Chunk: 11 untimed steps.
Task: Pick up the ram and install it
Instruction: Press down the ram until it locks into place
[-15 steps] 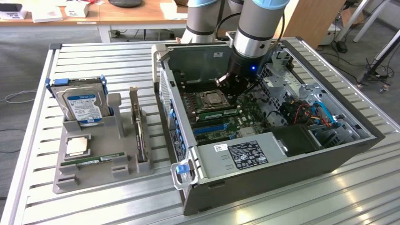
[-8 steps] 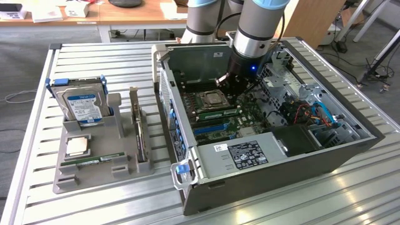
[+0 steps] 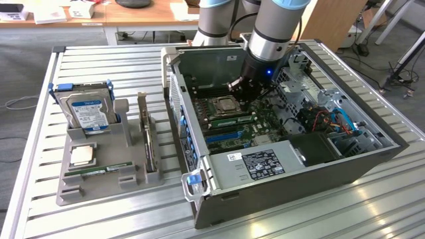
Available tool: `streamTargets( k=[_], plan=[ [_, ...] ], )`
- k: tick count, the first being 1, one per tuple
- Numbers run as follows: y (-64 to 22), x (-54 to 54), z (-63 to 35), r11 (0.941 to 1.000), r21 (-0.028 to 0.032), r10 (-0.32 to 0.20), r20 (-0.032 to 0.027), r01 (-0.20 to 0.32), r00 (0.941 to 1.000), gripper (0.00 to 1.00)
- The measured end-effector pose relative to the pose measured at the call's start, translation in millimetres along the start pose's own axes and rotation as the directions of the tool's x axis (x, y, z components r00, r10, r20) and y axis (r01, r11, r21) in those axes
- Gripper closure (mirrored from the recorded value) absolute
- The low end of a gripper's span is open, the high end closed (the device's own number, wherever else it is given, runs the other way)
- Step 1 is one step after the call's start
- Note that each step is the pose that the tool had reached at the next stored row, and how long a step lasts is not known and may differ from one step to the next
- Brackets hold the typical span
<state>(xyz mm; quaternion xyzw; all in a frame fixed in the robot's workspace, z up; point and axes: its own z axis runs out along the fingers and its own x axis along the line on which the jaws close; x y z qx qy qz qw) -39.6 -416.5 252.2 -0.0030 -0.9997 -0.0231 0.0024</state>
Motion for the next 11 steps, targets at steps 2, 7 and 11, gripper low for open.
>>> streamTargets(
  k=[2,7,11],
  plan=[
    [0.0,0.1,0.0,1.0000,0.0000,0.000,-0.0013,0.000,1.0000,0.89],
    [0.1,0.0,-1.7,1.0000,-0.0001,0.000,-0.0015,0.000,1.0000,0.89],
    [0.2,0.0,-3.2,1.0000,0.0078,0.000,-0.0040,0.000,1.0000,0.89]
  ],
)
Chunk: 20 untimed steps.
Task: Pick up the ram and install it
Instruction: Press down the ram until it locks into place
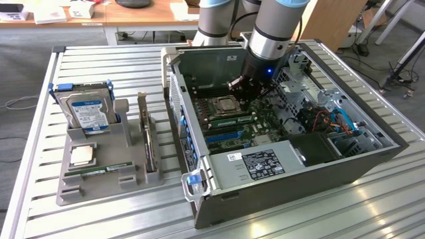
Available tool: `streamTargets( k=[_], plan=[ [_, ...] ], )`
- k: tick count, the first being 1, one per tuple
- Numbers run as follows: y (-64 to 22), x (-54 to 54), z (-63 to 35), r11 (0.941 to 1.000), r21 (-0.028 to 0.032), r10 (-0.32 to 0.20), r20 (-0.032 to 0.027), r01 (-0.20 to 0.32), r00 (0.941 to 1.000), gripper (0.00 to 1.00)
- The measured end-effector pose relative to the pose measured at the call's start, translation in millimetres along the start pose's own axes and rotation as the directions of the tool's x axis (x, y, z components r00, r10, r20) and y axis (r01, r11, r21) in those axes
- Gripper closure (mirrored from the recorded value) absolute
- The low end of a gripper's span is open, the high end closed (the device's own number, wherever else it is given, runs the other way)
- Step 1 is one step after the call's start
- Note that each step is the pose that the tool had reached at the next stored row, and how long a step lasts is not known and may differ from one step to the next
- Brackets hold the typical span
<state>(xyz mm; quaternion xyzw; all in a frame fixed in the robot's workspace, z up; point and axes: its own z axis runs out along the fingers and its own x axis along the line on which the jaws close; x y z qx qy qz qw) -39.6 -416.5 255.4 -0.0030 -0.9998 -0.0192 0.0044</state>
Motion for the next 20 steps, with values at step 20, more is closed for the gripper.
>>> streamTargets(
  k=[20],
  plan=[
    [-0.3,6.5,-0.5,1.0000,0.0032,0.000,-0.0004,0.000,1.0000,0.89]
  ],
)
